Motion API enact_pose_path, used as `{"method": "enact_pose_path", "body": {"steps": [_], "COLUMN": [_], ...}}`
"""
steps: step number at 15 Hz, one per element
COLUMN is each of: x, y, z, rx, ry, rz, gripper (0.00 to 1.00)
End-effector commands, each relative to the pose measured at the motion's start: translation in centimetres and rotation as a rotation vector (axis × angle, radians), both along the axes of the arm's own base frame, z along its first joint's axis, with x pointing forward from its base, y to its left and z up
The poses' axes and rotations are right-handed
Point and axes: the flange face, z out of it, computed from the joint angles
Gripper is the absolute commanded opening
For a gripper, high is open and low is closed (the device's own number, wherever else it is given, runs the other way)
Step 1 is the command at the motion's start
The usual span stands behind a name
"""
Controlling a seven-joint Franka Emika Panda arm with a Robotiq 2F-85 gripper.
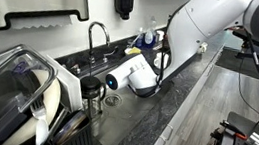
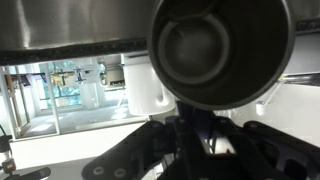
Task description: Take the white cup out of the sink, put it on the counter then pour the water from the blue cup in the sink
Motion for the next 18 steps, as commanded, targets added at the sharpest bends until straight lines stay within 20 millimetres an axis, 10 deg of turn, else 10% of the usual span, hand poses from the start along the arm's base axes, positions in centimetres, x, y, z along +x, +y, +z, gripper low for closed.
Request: {"method": "enact_pose_path", "body": {"steps": [1,18], "x": [0.5,1.1], "y": [-0.8,-0.5], "z": [0.2,-1.0], "rx": [-0.06,-0.162], "ry": [-0.033,-0.068], "rz": [-0.013,0.046], "gripper": [0.04,0.04]}}
